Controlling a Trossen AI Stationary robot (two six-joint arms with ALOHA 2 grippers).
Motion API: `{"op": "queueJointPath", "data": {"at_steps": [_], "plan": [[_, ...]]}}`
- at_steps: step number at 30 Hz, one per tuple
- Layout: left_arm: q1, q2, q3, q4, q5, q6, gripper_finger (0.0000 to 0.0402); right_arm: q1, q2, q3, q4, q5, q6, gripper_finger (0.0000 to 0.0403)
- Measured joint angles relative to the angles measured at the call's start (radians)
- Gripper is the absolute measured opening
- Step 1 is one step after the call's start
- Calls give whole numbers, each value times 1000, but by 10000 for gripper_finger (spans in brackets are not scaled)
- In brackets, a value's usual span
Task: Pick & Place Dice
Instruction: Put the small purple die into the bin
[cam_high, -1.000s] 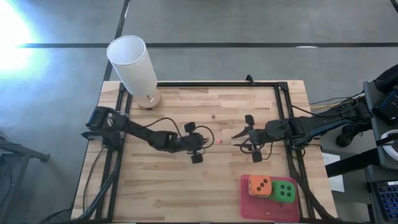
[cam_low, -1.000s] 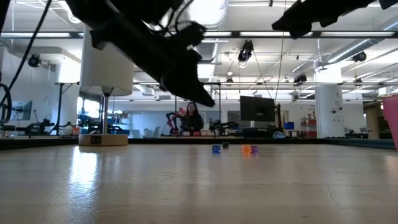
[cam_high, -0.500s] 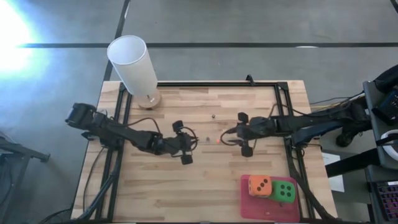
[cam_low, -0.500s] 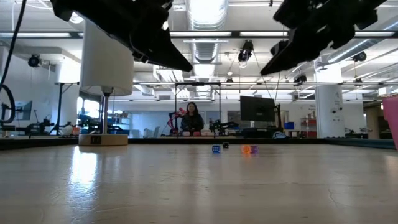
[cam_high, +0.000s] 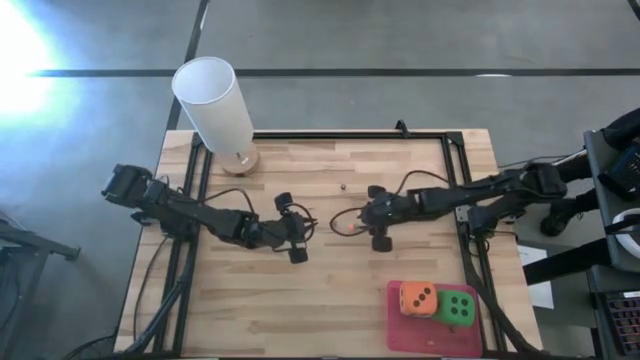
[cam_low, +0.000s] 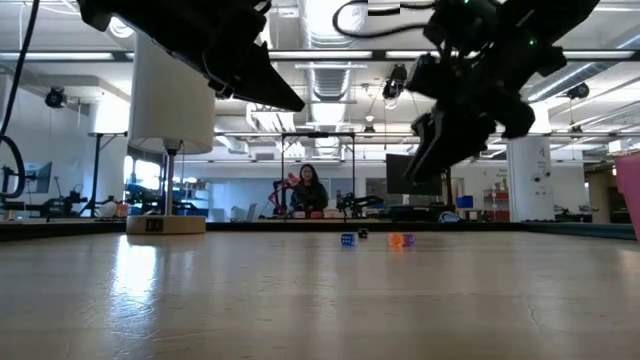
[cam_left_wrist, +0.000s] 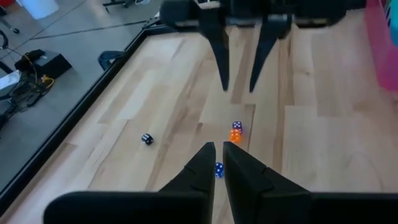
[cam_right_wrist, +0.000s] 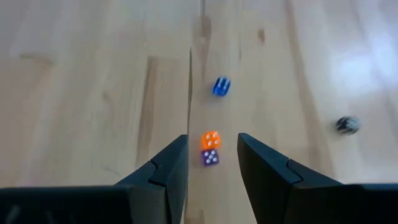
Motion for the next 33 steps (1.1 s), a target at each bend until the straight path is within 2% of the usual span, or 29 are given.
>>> {"op": "queueJointPath", "data": {"at_steps": [9,18,33], "plan": [[0,0,0,-5,-3,0,36,-5,123,0,60,0,22,121],[0,0,1,-4,-2,-1,35,-57,231,13,102,-75,22,126],[0,0,2,-4,-2,-1,35,-72,265,12,103,-68,18,111]]}}
